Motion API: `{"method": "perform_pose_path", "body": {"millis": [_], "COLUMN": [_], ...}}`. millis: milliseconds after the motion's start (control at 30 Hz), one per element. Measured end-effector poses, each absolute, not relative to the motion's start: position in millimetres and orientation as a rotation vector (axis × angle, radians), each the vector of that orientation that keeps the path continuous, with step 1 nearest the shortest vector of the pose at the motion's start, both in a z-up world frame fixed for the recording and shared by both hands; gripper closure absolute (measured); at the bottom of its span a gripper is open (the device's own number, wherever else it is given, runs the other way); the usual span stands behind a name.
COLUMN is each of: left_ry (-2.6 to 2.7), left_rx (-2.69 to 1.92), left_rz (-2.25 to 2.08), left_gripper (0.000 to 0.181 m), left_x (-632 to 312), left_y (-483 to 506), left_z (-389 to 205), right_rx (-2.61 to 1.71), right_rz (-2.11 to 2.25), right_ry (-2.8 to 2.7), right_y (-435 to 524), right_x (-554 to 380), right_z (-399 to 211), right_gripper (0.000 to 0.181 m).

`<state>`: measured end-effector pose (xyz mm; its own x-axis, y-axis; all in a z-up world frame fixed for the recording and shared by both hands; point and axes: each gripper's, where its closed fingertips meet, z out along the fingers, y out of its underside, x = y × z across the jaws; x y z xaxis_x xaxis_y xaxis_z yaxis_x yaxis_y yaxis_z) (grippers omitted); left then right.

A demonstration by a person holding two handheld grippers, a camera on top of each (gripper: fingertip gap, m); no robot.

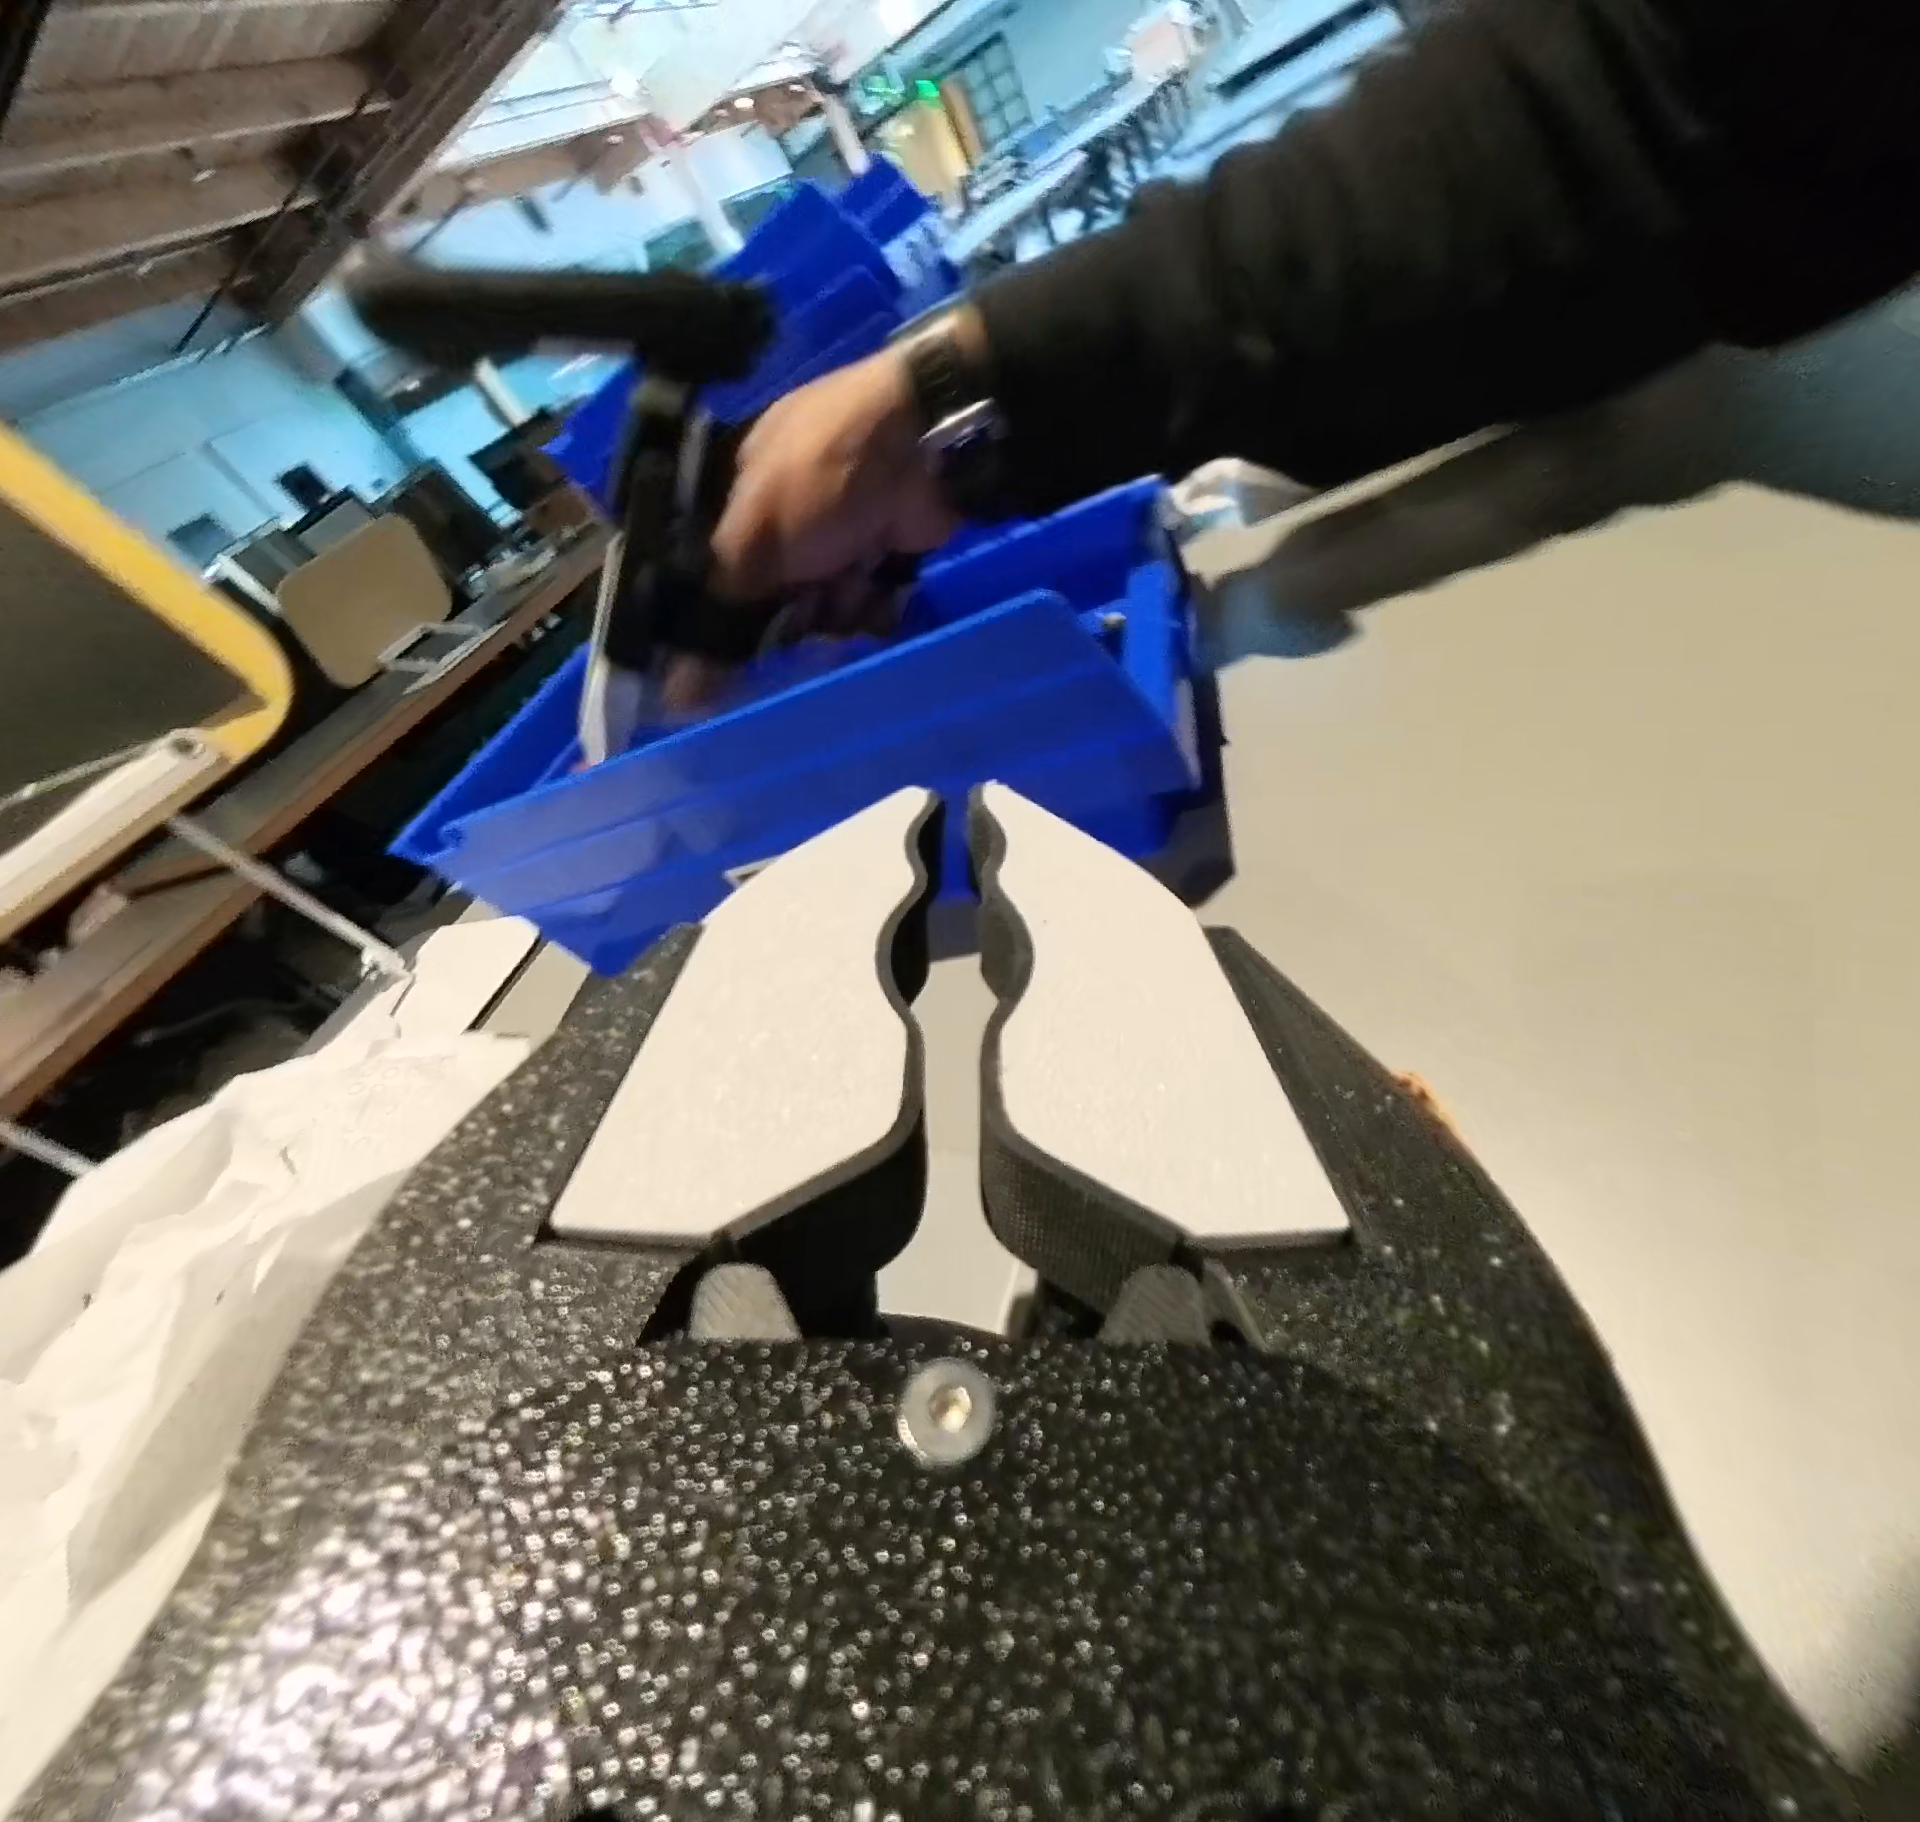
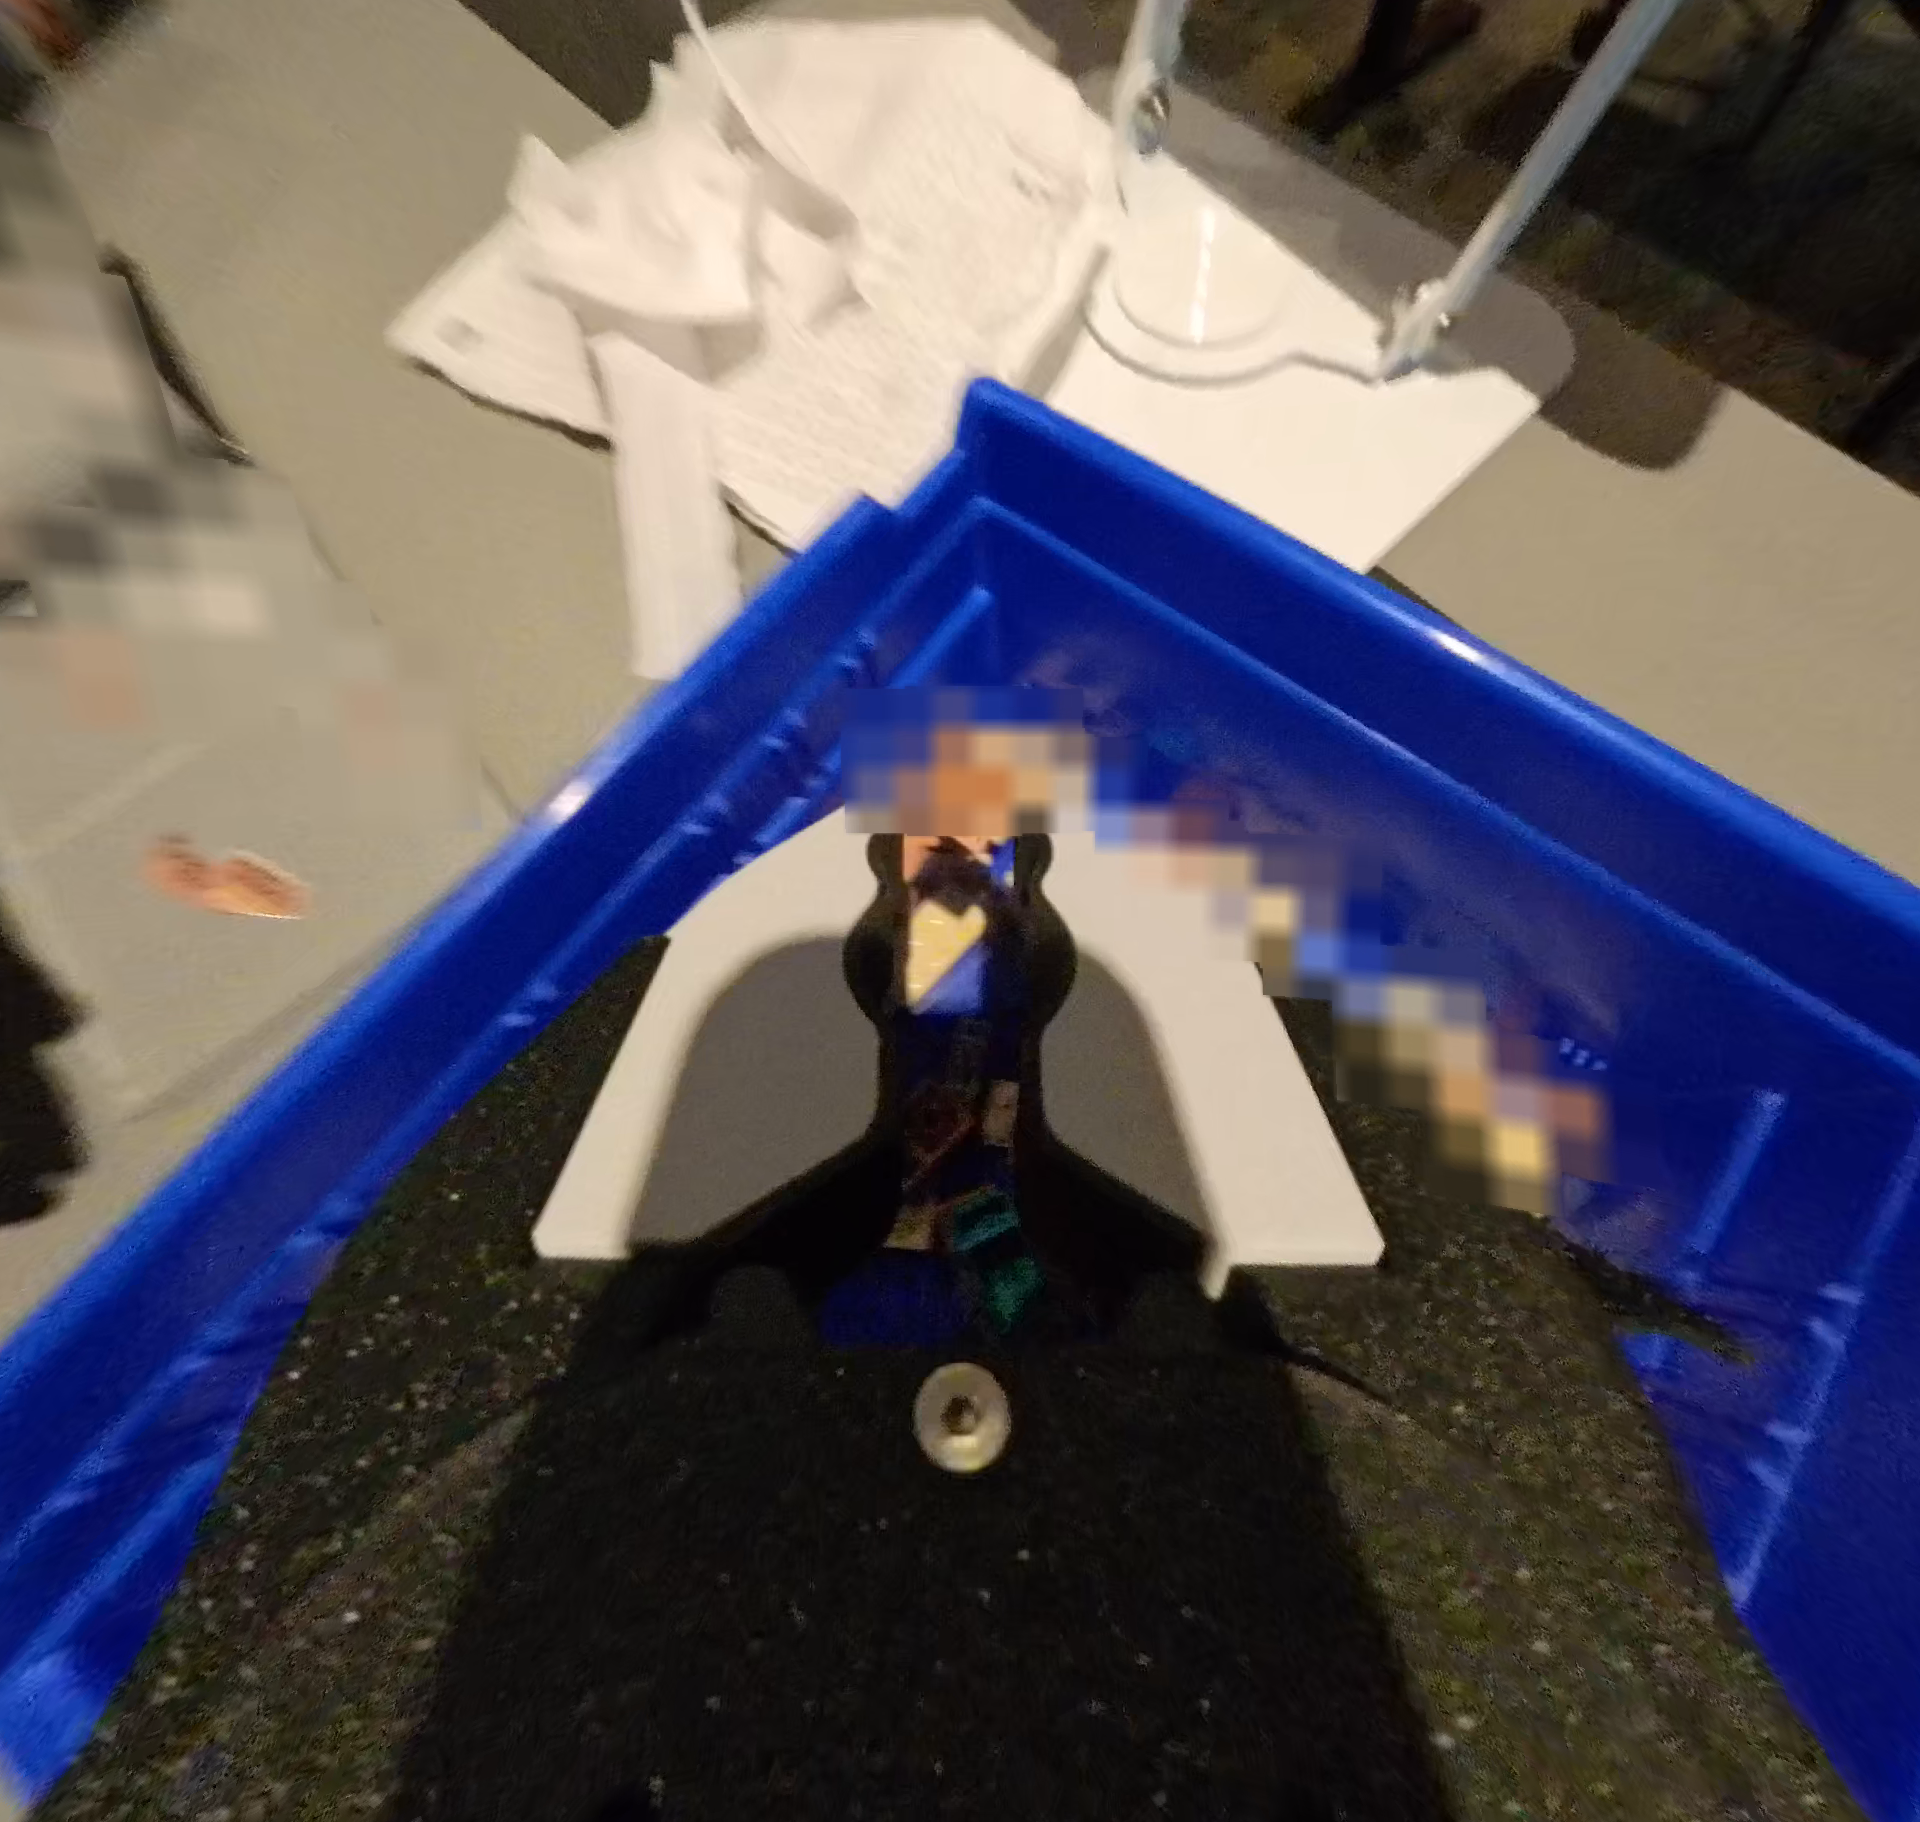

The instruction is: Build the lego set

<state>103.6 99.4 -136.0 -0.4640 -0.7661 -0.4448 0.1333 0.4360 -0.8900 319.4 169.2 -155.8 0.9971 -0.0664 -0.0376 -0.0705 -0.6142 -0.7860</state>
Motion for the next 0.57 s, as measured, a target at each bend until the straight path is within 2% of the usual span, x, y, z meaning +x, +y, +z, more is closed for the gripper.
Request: {"method": "perform_pose_path", "body": {"millis": [267,567], "left_ry": [1.432,1.211], "left_rx": [-0.813,-0.699], "left_rz": [-1.403,-1.534], "left_gripper": [0.171,0.161], "left_x": [109.6,85.5], "left_y": [138.5,132.5], "left_z": [-98.0,-50.1], "right_rx": [-1.736,-1.539], "right_rz": [0.618,0.924], "right_ry": [0.131,0.096], "right_y": [137.1,114.3], "right_x": [213.3,98.2], "right_z": [-43.9,-15.4], "right_gripper": [0.162,0.162]}}
